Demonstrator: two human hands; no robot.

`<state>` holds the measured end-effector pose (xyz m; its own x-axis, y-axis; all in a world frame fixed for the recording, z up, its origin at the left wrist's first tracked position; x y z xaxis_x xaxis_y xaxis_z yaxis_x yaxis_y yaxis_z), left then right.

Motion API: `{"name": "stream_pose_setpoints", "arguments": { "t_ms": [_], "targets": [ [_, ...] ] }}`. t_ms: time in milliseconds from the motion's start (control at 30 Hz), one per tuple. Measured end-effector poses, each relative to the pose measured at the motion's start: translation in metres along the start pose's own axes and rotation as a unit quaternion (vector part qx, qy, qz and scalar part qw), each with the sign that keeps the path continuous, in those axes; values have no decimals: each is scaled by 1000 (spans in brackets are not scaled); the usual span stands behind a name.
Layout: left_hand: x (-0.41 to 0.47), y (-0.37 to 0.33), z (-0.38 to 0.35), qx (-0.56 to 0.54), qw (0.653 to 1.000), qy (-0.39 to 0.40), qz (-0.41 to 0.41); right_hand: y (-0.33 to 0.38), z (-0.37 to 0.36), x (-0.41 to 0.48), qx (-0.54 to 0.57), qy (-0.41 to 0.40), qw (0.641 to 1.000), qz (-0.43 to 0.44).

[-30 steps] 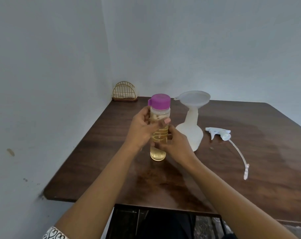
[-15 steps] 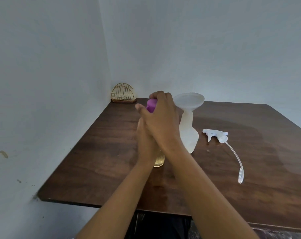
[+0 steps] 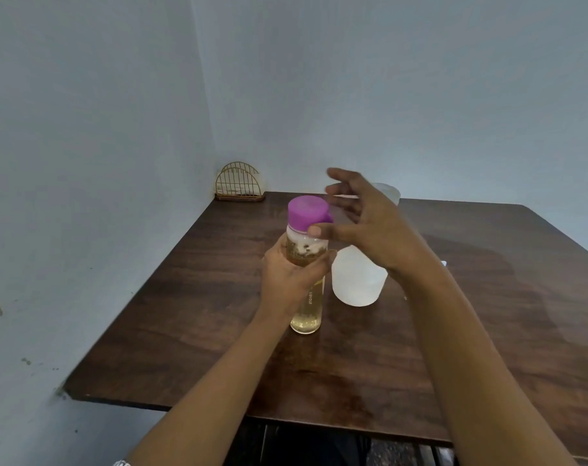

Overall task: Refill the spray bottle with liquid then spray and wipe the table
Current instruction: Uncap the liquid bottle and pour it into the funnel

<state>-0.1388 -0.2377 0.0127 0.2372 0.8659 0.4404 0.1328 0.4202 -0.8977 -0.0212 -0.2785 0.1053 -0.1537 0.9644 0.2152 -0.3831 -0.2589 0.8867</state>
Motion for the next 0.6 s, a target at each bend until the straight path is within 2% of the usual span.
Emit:
{"name": "stream_pose_setpoints", "arguments": {
  "t_ms": [100, 167, 233, 300, 367, 400, 433, 533, 567, 600],
  "targets": [
    [0, 3, 1, 16, 1000, 8, 14, 22, 23, -20, -127, -141, 981, 49],
    [-1, 2, 1, 14, 1000, 7, 15, 42, 25, -25, -246, -178, 951, 52],
    [-1, 0, -1, -5, 1000, 13, 13, 53, 12, -14, -360, -143, 922, 14],
    [0, -1, -1, -21, 1000, 18, 14, 54, -8, 2, -484, -93, 870, -21],
    [0, -1, -1, -29, 999, 19, 14, 55, -18, 10, -546, -75, 834, -5],
    [-1, -2, -1, -26, 999, 17, 11, 55, -18, 13, -546, -54, 836, 8],
    [-1, -1, -1, -25, 1000, 14, 8, 56, -15, 15, -522, -17, 853, 21],
    [-2, -2, -2, -16, 1000, 12, 6, 54, -3, 11, -374, 181, 910, 8],
    [-2, -1, -2, -14, 1000, 14, 7, 54, 1, 8, -326, 222, 919, -8],
    [-2, -2, -2, -13, 1000, 16, 9, 55, 6, 7, -296, 222, 929, -13]
  ]
}}
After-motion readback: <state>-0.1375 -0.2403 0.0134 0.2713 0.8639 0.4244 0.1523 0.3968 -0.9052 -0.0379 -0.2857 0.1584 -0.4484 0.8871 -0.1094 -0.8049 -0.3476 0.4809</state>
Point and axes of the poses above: each hand's wrist, its own x-axis towards the middle knuckle, its own z-axis out of the back of the hand, y = z × x, the point moved 5 cm from there along x, towards the middle knuckle, and after that the axes turned 8 degrees about y, right-handed, at the moved point
